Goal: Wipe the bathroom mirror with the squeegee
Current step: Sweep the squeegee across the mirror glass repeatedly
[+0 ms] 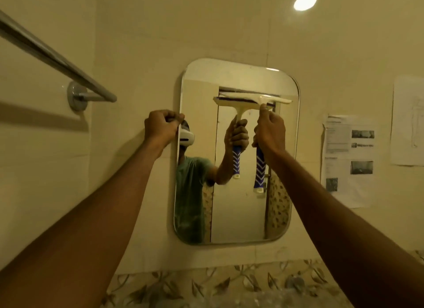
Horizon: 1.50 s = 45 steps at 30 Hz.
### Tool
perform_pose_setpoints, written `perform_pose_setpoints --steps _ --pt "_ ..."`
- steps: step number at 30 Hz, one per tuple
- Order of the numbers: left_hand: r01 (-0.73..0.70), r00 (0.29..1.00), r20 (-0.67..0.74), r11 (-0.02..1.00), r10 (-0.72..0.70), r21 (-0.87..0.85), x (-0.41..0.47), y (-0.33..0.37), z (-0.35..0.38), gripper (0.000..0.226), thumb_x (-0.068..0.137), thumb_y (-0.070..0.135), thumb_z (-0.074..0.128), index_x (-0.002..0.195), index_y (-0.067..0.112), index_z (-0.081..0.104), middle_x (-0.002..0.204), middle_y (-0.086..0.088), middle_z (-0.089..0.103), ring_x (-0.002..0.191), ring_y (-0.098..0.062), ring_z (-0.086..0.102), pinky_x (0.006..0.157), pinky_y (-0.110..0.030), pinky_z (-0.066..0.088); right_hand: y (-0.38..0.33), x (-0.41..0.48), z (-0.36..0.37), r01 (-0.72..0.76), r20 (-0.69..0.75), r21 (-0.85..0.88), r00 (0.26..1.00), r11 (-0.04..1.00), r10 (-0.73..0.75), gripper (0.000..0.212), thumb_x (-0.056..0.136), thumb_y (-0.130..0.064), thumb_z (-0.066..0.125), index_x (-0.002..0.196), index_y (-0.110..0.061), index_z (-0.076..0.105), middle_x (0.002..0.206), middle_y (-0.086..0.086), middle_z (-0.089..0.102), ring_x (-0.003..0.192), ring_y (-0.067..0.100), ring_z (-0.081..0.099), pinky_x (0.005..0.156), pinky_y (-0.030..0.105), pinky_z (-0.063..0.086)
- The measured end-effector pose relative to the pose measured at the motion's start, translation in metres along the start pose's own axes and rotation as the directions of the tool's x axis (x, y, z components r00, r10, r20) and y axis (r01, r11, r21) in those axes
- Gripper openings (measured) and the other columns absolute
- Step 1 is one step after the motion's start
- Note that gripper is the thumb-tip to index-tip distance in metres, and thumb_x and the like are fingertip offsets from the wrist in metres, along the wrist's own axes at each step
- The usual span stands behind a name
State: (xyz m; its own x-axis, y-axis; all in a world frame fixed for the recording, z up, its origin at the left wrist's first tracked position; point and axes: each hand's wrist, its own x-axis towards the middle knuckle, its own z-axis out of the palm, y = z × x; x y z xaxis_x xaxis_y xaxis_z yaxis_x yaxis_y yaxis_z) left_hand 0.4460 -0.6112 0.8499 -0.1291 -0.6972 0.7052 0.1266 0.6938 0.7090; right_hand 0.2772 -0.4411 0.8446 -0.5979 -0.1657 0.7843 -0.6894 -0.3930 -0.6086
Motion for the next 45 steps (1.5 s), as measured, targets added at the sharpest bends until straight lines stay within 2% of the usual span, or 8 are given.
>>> perform_pose_setpoints --steps 6,13,19,24,32,36,40,45 --pt "-0.023 1.000 0.016 0.999 0.023 0.022 0.008 -0.005 -0.002 0.026 0.084 0.032 0.072 0.101 0.012 0.070 0.090 -0.004 0.070 0.085 -0.023 0.069 0.084 -0.041 0.058 -0.036 0.053 0.022 -0.004 0.011 0.022 1.000 1.000 0.004 0.039 0.105 -0.039 0.034 0.089 -0.011 0.056 0.062 0.000 0.050 0.044 0.006 0.045 0.051 0.024 0.043" --pt "-0.118 0.992 -0.033 0.979 0.125 0.166 0.003 -0.009 0.010 0.029 0.092 0.031 0.061 0.111 0.009 0.065 0.106 -0.010 0.070 0.094 -0.023 0.064 0.077 -0.028 0.049 -0.026 0.062 0.040 0.107 -0.007 -0.226 0.994 0.968 -0.112 0.045 0.106 -0.039 0.024 0.095 -0.011 0.057 0.077 0.004 0.063 0.060 0.007 0.060 0.053 0.015 0.044" --pt "-0.115 0.993 -0.002 0.981 0.117 0.159 0.005 -0.010 0.005 0.024 0.093 0.025 0.061 0.112 0.010 0.067 0.107 -0.010 0.070 0.098 -0.024 0.064 0.082 -0.030 0.050 0.018 0.006 0.032 0.022 0.066 -0.186 0.998 0.982 -0.010 0.054 0.105 -0.043 0.025 0.090 -0.007 0.061 0.078 0.017 0.070 0.065 0.027 0.070 0.064 0.042 0.061" --pt "-0.106 0.994 -0.002 0.980 0.108 0.166 0.001 -0.006 0.006 0.025 0.094 0.024 0.060 0.112 0.009 0.066 0.109 -0.011 0.069 0.099 -0.026 0.064 0.081 -0.030 0.050 0.015 0.000 0.028 0.025 0.023 -0.238 1.000 0.971 -0.020 0.051 0.104 -0.046 0.026 0.072 -0.019 0.054 0.058 -0.003 0.056 0.037 0.001 0.052 0.046 0.027 0.049" --pt "-0.108 0.994 0.000 0.980 0.109 0.167 0.002 -0.006 0.005 0.026 0.093 0.025 0.061 0.113 0.008 0.066 0.109 -0.011 0.069 0.099 -0.024 0.064 0.080 -0.028 0.049 0.020 0.006 0.030 0.031 0.031 -0.229 0.999 0.973 -0.024 0.050 0.104 -0.047 0.025 0.078 -0.018 0.057 0.063 0.000 0.063 0.043 0.003 0.058 0.041 0.018 0.043" --pt "-0.091 0.996 -0.008 0.983 0.093 0.159 0.001 -0.005 0.004 0.028 0.093 0.025 0.061 0.114 0.008 0.066 0.111 -0.011 0.069 0.099 -0.023 0.063 0.078 -0.025 0.045 0.054 -0.039 0.024 0.019 0.044 -0.287 0.999 0.958 -0.007 0.049 0.103 -0.051 0.024 0.074 -0.026 0.054 0.063 -0.002 0.063 0.049 0.007 0.063 0.046 0.028 0.054" --pt "-0.100 0.995 -0.014 0.983 0.104 0.156 0.000 -0.004 0.005 0.027 0.093 0.024 0.061 0.114 0.007 0.067 0.110 -0.012 0.070 0.102 -0.025 0.064 0.080 -0.026 0.046 0.047 -0.036 0.019 0.029 0.057 -0.294 0.998 0.955 -0.012 0.048 0.102 -0.051 0.027 0.069 -0.027 0.053 0.054 -0.007 0.055 0.039 -0.006 0.056 0.034 0.011 0.039" --pt "-0.104 0.994 -0.019 0.982 0.108 0.157 0.001 -0.006 0.004 0.027 0.093 0.026 0.062 0.113 0.009 0.066 0.109 -0.009 0.070 0.096 -0.020 0.063 0.078 -0.025 0.047 0.018 -0.003 0.018 0.066 0.062 -0.298 0.997 0.952 -0.050 0.051 0.103 -0.049 0.028 0.066 -0.022 0.051 0.051 -0.009 0.052 0.033 -0.004 0.052 0.031 0.011 0.037"
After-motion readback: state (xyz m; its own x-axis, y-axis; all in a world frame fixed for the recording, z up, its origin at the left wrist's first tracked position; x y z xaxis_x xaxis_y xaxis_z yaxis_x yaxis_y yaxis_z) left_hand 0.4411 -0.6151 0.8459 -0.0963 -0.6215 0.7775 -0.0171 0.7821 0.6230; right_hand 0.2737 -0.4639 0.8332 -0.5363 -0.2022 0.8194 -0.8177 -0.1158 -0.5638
